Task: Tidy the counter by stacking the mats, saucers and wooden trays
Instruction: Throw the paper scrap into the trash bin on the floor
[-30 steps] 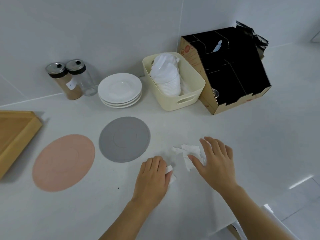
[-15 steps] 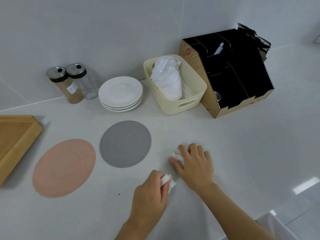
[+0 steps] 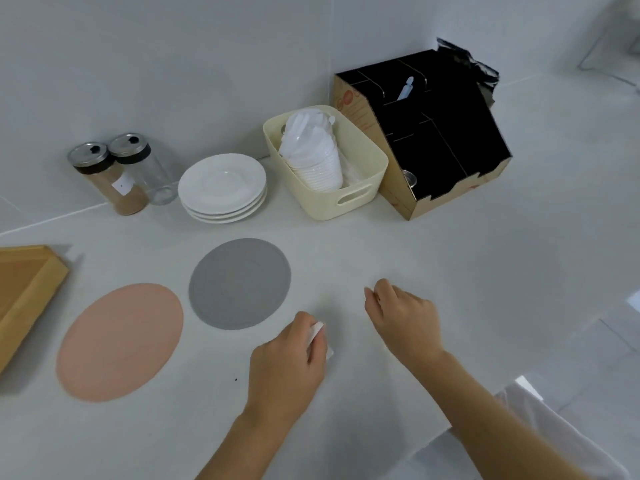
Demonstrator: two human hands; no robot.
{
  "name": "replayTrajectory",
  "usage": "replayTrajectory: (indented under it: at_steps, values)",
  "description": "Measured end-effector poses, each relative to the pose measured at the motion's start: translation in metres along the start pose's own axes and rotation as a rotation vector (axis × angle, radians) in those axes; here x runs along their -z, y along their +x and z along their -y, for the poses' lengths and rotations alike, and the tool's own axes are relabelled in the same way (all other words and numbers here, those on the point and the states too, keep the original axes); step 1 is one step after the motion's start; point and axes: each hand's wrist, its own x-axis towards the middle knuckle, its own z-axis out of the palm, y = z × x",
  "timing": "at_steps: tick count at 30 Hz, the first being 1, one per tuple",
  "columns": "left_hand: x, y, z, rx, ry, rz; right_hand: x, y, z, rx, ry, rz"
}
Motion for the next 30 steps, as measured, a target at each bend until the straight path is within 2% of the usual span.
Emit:
replayTrajectory:
  at_steps: [7, 16, 30]
  values:
    - [-0.025, 0.025, -0.054, -0.197, 0.046, 0.048, 0.067, -0.024, -0.048, -0.175, 0.049, -0.062]
    - [-0.07, 0.025, -0.172, -0.438, 0.047, 0.103, 0.15, -0.081, -0.138, -0.376, 0.004, -0.136]
    - [-0.225, -0.033, -0.362, -0.519, -0.055, 0.282, 0.219, -0.23, -0.337, -0.616, -0.122, -0.097]
